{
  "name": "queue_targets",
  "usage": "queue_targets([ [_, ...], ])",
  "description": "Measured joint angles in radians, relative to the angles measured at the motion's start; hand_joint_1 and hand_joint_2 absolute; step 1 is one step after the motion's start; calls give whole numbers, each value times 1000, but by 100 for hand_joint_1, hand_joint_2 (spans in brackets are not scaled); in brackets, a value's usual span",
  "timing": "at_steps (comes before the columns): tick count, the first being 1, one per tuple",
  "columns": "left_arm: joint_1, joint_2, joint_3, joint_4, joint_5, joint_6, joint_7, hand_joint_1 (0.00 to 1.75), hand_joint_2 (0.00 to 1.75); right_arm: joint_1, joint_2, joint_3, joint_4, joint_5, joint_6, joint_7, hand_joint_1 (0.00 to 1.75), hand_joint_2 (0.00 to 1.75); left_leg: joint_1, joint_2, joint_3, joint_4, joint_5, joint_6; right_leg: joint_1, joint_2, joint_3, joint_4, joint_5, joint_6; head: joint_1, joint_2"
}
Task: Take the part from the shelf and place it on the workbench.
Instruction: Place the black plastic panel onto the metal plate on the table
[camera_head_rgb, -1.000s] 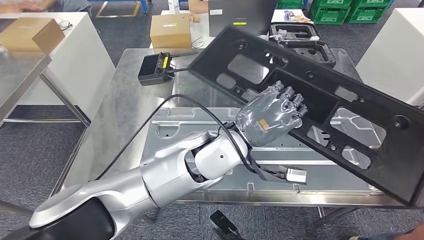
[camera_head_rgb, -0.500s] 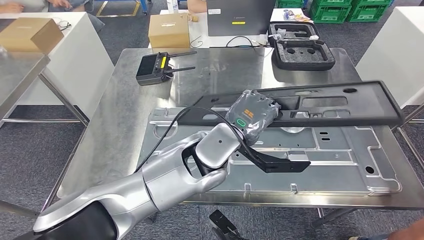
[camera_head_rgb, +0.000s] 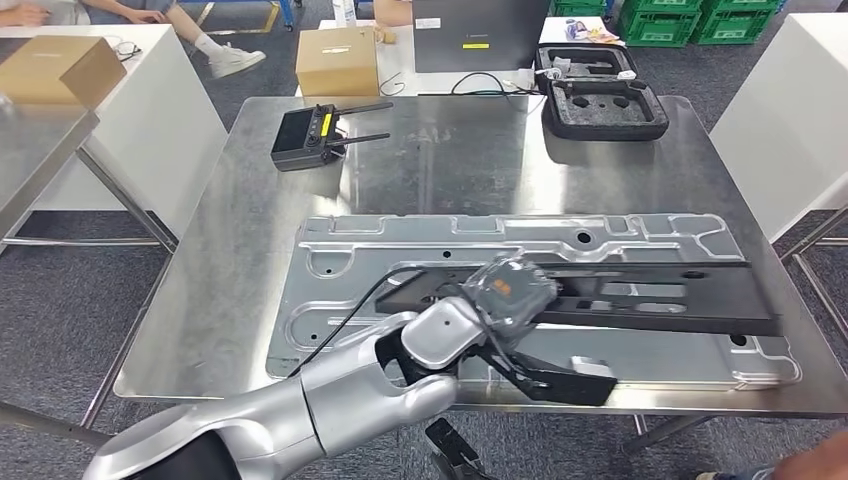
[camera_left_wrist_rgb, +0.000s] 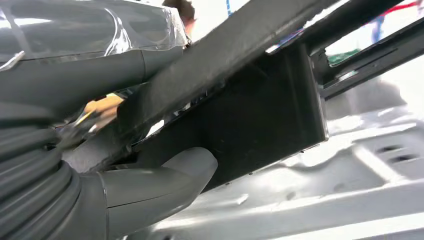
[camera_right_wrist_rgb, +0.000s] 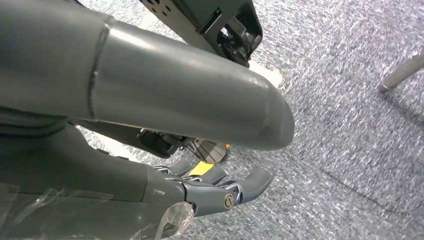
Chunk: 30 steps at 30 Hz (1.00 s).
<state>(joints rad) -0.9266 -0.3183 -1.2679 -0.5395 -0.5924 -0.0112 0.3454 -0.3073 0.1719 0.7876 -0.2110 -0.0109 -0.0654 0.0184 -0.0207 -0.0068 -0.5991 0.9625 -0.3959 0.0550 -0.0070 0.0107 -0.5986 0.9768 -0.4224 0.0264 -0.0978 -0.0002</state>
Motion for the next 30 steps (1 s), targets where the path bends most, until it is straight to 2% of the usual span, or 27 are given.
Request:
queue_targets([
  [7,0,76,39,41,17,144,80,175,175,12,-8,-1,0,-1,-7,3,0,0,2,3,2,0,0,-1,2,5,1,0,1,-2,0,0],
  [16,-32,129,172,43,69,341,115,175,175,21,-11,-1,0,-3,-18,4,0,0,4,4,8,-1,-2,0,6,7,7,0,2,-3,0,0],
  [18,-34,135,199,43,83,367,104,175,175,21,-11,-1,0,-4,-19,4,0,0,4,4,9,-1,-1,-1,7,6,7,0,2,-3,0,0],
  [23,-38,158,284,51,154,505,17,175,175,28,-14,-2,0,-12,-25,5,0,0,5,4,9,-2,1,-5,8,6,7,0,2,-5,0,0],
  [27,-51,173,338,53,171,477,-22,175,175,33,-18,-2,0,-17,-29,4,0,0,7,0,7,-2,3,-8,8,0,6,0,2,-5,0,0],
  [30,-49,174,359,53,181,435,-44,44,175,33,-18,-2,0,-20,-29,3,0,0,7,0,6,-2,3,-7,7,0,5,0,2,-5,0,0],
])
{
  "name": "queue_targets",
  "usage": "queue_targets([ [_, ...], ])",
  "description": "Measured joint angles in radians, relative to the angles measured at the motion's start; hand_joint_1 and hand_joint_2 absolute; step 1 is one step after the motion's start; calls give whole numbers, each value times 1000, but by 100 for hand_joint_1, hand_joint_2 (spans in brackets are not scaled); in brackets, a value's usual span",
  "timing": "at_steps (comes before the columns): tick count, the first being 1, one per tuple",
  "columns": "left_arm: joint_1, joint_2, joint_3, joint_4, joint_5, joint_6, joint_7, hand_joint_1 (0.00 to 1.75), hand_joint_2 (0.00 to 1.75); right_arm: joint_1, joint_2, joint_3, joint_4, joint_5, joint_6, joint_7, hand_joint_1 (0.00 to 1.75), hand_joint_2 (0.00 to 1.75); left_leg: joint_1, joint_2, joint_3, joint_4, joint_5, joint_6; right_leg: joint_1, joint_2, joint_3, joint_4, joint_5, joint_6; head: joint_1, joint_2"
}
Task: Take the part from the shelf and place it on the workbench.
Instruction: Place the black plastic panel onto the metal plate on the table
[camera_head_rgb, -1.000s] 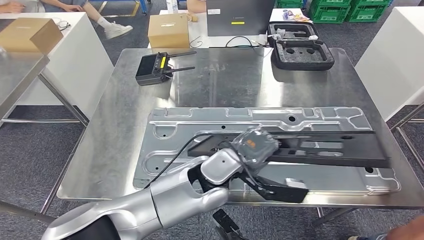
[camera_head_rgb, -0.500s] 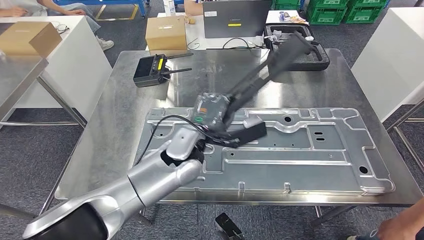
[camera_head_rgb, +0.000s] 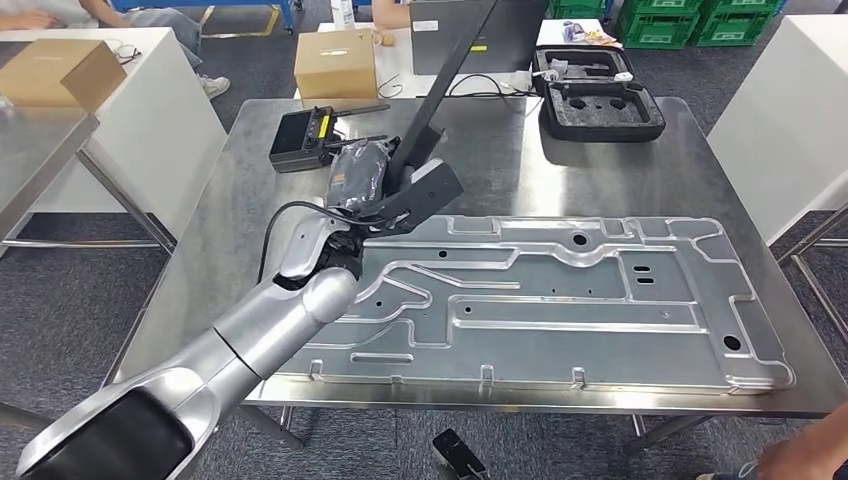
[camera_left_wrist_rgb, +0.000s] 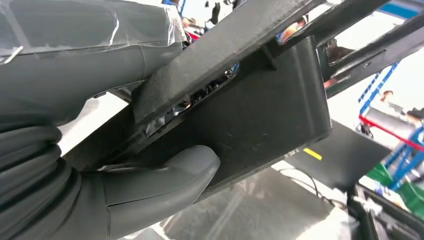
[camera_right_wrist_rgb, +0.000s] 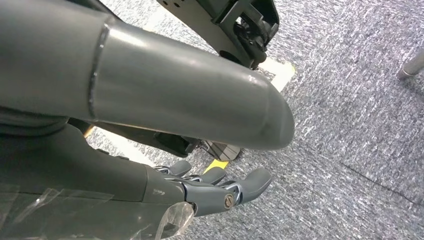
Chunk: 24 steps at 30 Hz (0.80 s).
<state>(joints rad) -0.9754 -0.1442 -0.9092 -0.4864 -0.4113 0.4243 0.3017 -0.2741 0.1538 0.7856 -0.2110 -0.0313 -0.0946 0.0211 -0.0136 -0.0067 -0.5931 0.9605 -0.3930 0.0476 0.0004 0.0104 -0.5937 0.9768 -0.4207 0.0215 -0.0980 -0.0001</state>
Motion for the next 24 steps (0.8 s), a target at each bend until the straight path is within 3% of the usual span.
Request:
queue_targets([
  [1,1,0,6,0,7,-16,-12,0,175,0,0,0,0,-1,0,-1,0,0,0,0,0,0,0,0,0,0,0,0,0,0,0,0],
  [5,7,-1,23,0,32,-52,-53,0,175,-1,-1,0,0,-2,0,-4,0,0,-1,0,-1,0,-1,1,-1,0,-1,-1,0,0,0,0],
  [9,7,-5,30,0,48,-61,-61,0,0,-1,-1,0,0,-2,0,-4,0,0,-1,0,-1,0,-1,1,-1,0,-1,-1,0,1,0,0],
  [15,8,-14,49,0,106,-75,-81,0,0,0,-1,0,0,-7,0,-4,0,0,-1,0,-1,0,-1,1,-1,0,-1,-1,0,1,0,0],
  [24,24,-19,105,0,276,-20,-163,0,0,1,-2,0,0,-22,-14,-5,0,0,-1,0,-1,0,-1,1,-1,0,-1,-1,-1,1,0,0],
])
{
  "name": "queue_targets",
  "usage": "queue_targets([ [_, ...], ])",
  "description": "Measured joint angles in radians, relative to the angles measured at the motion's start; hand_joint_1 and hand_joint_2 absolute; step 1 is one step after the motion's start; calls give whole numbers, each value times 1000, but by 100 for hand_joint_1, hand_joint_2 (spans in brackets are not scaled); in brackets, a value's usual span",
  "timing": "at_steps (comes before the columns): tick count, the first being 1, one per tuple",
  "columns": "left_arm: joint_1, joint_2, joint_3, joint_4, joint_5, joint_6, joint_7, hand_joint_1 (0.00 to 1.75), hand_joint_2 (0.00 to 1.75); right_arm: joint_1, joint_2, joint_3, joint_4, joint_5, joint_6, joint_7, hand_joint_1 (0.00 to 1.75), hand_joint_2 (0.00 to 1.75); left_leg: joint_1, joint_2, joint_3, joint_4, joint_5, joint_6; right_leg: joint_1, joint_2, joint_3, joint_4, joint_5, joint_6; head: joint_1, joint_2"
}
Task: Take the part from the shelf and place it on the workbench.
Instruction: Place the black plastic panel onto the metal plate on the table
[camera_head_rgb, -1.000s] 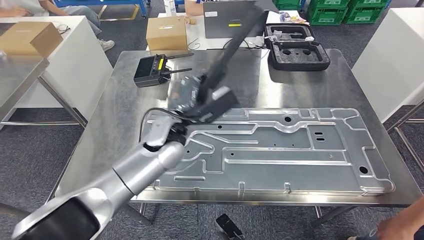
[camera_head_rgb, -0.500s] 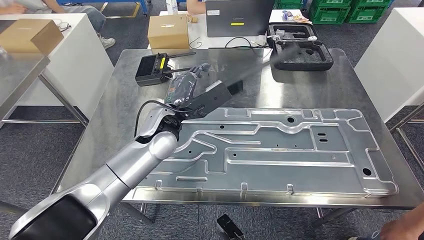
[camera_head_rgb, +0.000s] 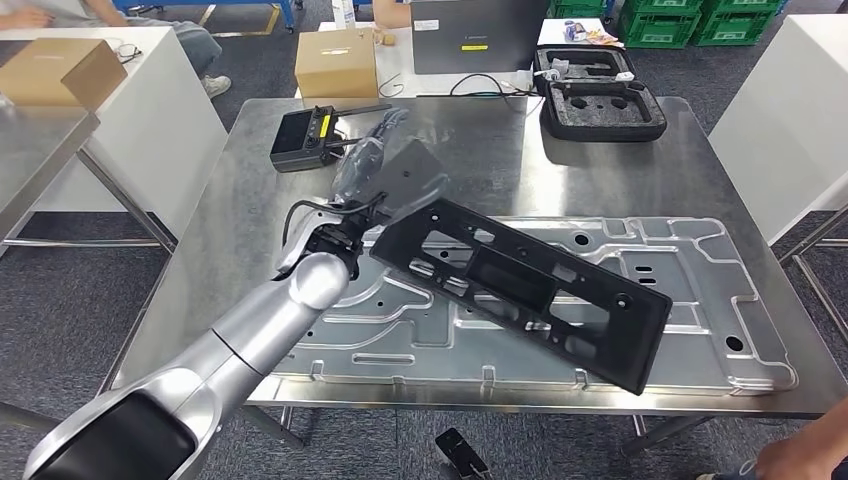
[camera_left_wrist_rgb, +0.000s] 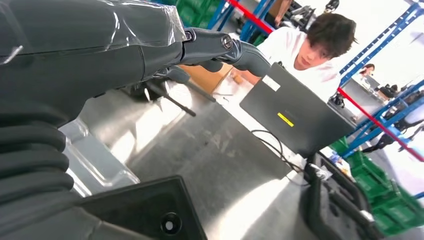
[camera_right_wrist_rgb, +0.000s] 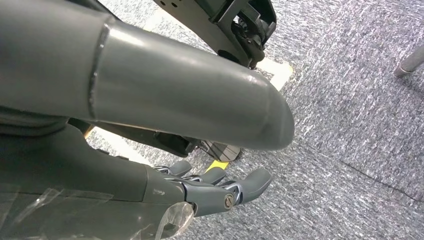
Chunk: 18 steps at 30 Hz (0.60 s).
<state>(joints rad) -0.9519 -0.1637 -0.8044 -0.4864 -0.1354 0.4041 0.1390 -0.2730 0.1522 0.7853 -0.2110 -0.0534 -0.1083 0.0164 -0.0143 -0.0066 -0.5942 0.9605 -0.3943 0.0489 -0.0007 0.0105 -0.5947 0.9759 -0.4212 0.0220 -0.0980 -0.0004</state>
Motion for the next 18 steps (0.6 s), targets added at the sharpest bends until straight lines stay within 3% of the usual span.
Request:
queue_targets([
  [7,4,10,105,-1,214,88,-141,0,0,10,-2,-1,0,-10,-11,-4,0,0,-6,0,-3,5,-6,10,-3,0,0,-1,0,3,0,0],
  [11,3,22,147,-8,249,114,-160,0,0,14,-6,-1,0,-10,-11,-4,0,0,4,1,8,-16,11,20,-3,-1,-1,6,-10,16,0,0],
  [13,3,25,160,-13,269,125,-169,0,0,15,-9,-1,0,-10,-12,-4,0,0,14,3,15,-29,19,22,-5,-2,-34,84,-61,28,1,0],
  [15,6,31,175,-19,297,136,-181,0,0,17,-12,-1,0,-10,-14,-4,0,0,20,3,15,-29,20,22,-13,-2,-92,215,-119,41,1,0],
  [16,11,35,182,-22,313,142,-187,0,0,19,-15,-1,1,-10,-16,-4,0,0,23,3,15,-29,21,21,-18,-2,-111,256,-128,48,1,0],
  [17,16,40,189,-27,329,150,-195,0,0,20,-17,-1,1,-10,-17,-4,0,0,28,2,15,-28,20,18,-25,-3,-113,263,-120,55,1,0],
  [18,21,45,195,-34,343,158,-202,0,0,20,-20,-1,1,-10,-19,-4,0,0,34,2,14,-25,19,13,-31,-3,-96,226,-92,63,1,0],
])
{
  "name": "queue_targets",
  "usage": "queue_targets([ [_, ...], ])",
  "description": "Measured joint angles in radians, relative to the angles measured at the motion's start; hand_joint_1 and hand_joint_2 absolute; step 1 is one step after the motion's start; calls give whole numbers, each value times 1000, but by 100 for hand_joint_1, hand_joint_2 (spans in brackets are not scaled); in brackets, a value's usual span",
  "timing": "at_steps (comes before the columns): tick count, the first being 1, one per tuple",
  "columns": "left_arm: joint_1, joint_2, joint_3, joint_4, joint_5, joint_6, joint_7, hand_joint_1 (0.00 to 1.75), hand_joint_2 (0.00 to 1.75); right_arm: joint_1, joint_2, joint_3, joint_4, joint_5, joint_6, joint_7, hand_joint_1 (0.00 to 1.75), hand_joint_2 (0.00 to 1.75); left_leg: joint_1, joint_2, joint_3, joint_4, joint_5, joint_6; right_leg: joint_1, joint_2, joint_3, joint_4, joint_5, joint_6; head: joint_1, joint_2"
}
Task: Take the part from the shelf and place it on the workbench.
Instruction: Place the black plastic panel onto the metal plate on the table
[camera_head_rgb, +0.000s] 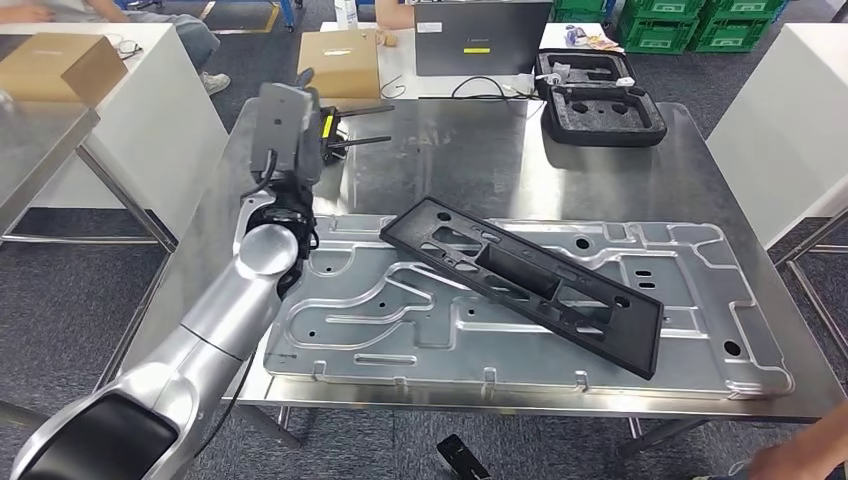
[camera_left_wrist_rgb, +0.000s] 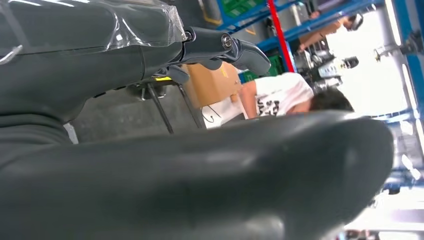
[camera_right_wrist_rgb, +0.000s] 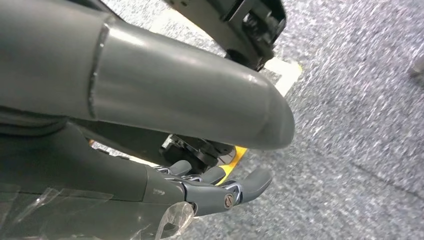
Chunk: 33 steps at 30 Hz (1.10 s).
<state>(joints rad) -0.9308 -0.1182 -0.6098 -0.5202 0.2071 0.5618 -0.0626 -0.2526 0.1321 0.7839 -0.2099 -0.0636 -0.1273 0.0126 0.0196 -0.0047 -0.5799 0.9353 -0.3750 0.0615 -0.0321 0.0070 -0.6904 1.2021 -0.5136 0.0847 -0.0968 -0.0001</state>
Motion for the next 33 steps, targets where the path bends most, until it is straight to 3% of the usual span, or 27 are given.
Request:
queue_targets([
  [2,5,12,10,-16,24,16,-13,0,0,1,-3,0,0,-1,-4,0,0,0,10,-2,-5,14,-7,-19,-13,-1,65,-133,63,18,1,0],
  [3,6,18,15,-26,35,22,-18,0,0,2,-4,0,0,-1,-6,0,0,0,12,-3,-10,23,-11,-30,-17,2,89,-184,82,18,2,0],
  [5,12,35,24,-52,52,33,-25,0,0,3,-5,0,0,-2,-10,1,0,0,11,-4,-18,30,-10,-50,-15,9,97,-215,88,4,3,0],
  [8,26,64,29,-92,58,51,-23,0,0,5,-8,-1,0,-2,-13,1,0,0,18,-3,-25,38,-18,-64,-10,10,86,-211,99,-28,1,0],
  [10,33,83,29,-125,56,64,-17,0,0,6,-10,-1,0,-4,-14,1,0,0,18,-1,-58,123,-82,-65,-8,9,77,-212,108,-44,1,0],
  [12,43,103,29,-163,54,73,-6,0,0,8,-14,-1,0,-8,-16,1,0,0,12,0,-109,270,-165,-63,-2,7,66,-212,117,-56,0,0],
  [13,50,113,29,-181,54,76,1,0,0,9,-16,-1,0,-11,-17,1,0,0,9,0,-124,323,-189,-60,3,6,60,-212,121,-61,0,0],
  [14,58,123,29,-199,54,77,6,0,0,11,-18,-1,0,-13,-18,1,0,0,5,0,-121,340,-195,-54,9,6,55,-212,126,-64,0,0],
  [15,65,132,29,-218,54,78,10,0,0,12,-19,-1,0,-16,-19,1,0,0,0,0,-98,314,-184,-43,15,6,49,-212,131,-66,0,0],
  [18,69,152,32,-279,47,85,19,0,0,13,-23,-1,0,-23,-21,0,0,0,-27,0,32,103,-124,4,29,4,37,-213,147,-66,0,0],
  [20,73,165,38,-320,44,88,28,0,0,13,-28,-2,0,-29,-22,0,0,0,-40,2,65,40,-106,12,30,1,34,-215,158,-59,0,0],
  [23,86,183,46,-367,42,89,41,0,0,16,-37,-2,1,-33,-23,0,0,0,-38,5,57,30,-77,12,28,1,27,-215,162,-43,1,0],
  [24,88,186,48,-380,41,89,44,0,0,17,-40,-2,1,-33,-23,0,0,0,-35,5,50,25,-65,17,28,1,18,-197,138,-38,1,0],
  [25,91,188,49,-392,40,89,46,0,0,18,-42,-2,1,-34,-23,0,0,0,-32,6,42,22,-52,21,28,1,3,-155,95,-34,2,0],
  [27,98,195,50,-415,36,89,49,0,0,20,-46,-2,1,-34,-24,1,0,0,-31,5,20,22,-34,25,25,1,-31,-24,-5,-27,4,0],
  [28,105,200,51,-426,32,88,54,0,0,21,-50,-2,1,-35,-25,2,0,0,-31,5,9,22,-26,25,24,1,-42,38,-34,-24,5,0],
  [29,112,207,52,-438,26,86,63,0,0,22,-53,-2,1,-37,-28,3,0,0,-31,6,-1,23,-18,24,23,1,-39,72,-40,-22,5,0],
  [30,120,215,53,-452,19,81,74,0,0,23,-58,-2,1,-40,-33,4,0,0,-31,6,-12,23,-10,22,23,0,-18,69,-26,-21,5,0],
  [31,127,223,54,-467,11,77,86,0,0,23,-64,-3,1,-42,-38,6,0,0,-31,7,-22,24,-2,20,23,0,21,31,-1,-21,5,0],
  [33,140,244,57,-504,-7,70,107,0,0,21,-81,-6,1,-50,-51,8,0,0,-33,7,-37,27,11,13,23,0,129,-117,29,-26,5,0],
])
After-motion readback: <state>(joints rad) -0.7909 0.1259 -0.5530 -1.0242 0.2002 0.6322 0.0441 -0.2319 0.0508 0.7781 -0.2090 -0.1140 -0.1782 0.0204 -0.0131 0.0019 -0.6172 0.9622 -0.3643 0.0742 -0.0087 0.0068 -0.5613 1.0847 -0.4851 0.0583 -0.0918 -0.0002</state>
